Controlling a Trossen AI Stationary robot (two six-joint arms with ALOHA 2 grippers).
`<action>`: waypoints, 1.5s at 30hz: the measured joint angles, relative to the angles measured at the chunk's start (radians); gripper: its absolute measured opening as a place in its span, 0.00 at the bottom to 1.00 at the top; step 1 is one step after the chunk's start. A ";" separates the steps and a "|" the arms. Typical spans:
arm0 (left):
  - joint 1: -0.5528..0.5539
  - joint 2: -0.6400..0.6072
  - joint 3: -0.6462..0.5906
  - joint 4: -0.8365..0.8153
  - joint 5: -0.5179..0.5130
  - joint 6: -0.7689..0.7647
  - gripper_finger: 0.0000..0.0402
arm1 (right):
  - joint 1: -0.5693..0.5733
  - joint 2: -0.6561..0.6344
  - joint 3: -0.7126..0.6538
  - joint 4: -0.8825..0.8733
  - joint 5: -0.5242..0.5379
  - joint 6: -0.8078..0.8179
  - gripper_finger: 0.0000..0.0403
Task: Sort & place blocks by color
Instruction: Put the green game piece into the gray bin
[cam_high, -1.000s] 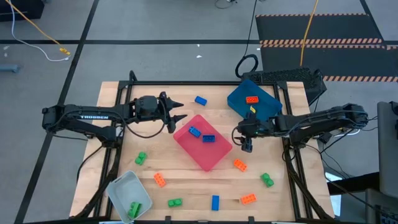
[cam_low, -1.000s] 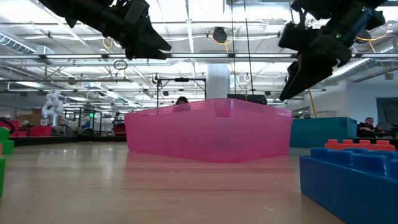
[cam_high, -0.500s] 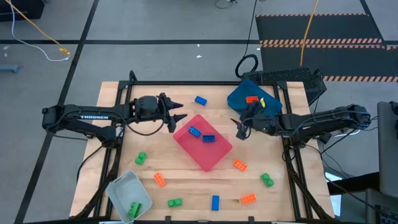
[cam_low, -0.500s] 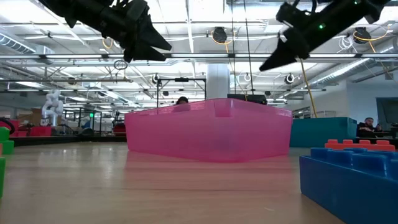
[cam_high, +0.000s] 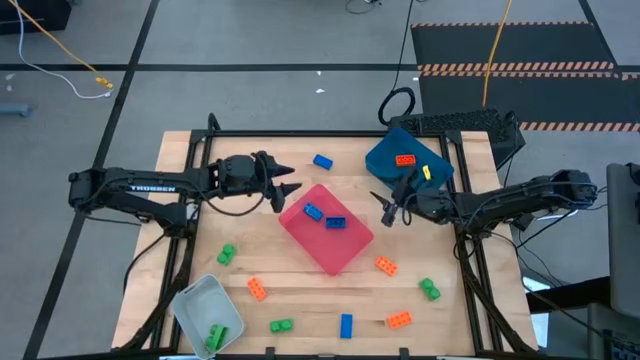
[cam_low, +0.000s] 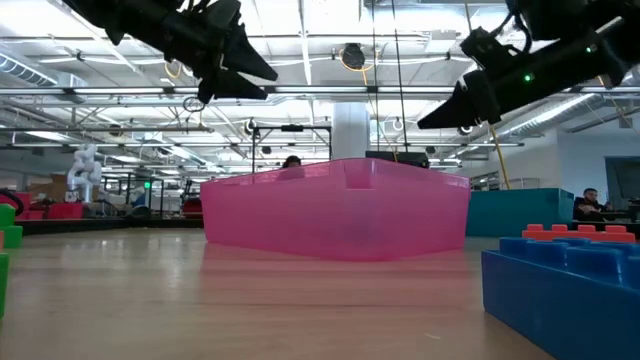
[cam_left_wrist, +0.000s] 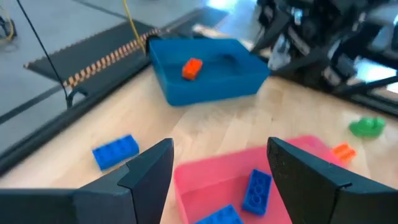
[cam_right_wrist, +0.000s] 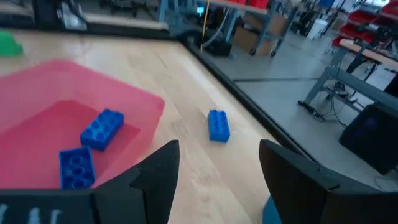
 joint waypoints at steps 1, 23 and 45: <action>-0.001 -0.001 0.001 0.001 0.003 -0.013 0.64 | 0.000 0.000 -0.015 0.035 0.000 -0.002 0.53; -0.055 -0.002 0.339 -1.447 0.014 -0.691 0.64 | -0.007 0.000 -0.049 0.292 -0.051 -0.217 0.53; -0.349 0.293 0.306 -1.437 0.340 -0.880 0.64 | -0.137 0.001 -0.049 0.307 -0.185 -0.178 0.53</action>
